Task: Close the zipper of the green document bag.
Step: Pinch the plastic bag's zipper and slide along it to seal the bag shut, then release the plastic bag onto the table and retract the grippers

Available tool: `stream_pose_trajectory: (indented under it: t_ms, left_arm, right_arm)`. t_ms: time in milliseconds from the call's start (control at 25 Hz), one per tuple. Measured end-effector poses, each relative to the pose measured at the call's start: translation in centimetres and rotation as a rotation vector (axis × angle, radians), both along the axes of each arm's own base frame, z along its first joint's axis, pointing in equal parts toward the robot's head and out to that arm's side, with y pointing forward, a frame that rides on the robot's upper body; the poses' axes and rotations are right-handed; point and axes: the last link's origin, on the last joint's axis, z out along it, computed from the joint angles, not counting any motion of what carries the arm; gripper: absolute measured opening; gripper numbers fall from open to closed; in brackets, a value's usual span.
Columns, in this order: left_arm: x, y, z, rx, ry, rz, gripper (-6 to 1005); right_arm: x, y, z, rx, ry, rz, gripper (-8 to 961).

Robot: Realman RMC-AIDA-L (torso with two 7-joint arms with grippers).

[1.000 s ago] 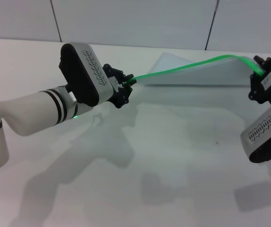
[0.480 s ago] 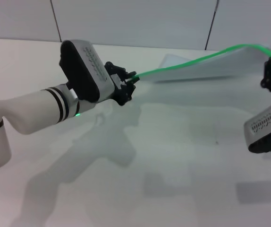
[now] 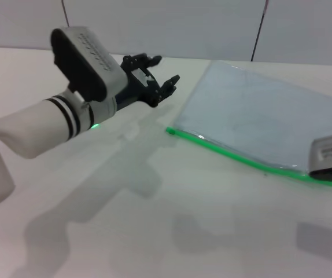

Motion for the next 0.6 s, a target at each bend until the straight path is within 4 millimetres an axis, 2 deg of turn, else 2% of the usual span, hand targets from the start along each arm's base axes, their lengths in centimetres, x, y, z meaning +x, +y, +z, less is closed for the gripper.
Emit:
stream_pose_trajectory:
  t_ms: [80,160,240,480,560,600]
  left_arm:
    - [0.0,-0.3,0.9,0.014,-0.100,-0.003,374]
    - [-0.1,-0.6,2.2,0.045,-0.212,-0.011,612]
    - [-0.5,-1.0,3.3,0.083,-0.298,-0.024,614]
    - [-2.6,-2.2,5.2,0.234,-0.445,-0.039,613]
    - [-3.4,-2.6,5.8,0.288,-0.480,-0.030,611]
    - [-3.9,-2.7,6.1,0.308,-0.493,-0.016,610]
  right_arm:
    - [0.1,-0.3,0.6,0.030,0.071,0.021,448]
    - [0.0,-0.5,0.8,0.040,0.154,0.044,517]
    - [0.1,-0.4,0.8,0.037,0.214,0.047,586]
    - [0.7,0.6,-0.2,-0.047,0.492,0.033,584]
    - [1.5,1.1,-0.7,-0.106,0.623,0.025,583]
    - [1.5,1.1,-0.7,-0.106,0.623,0.025,582]
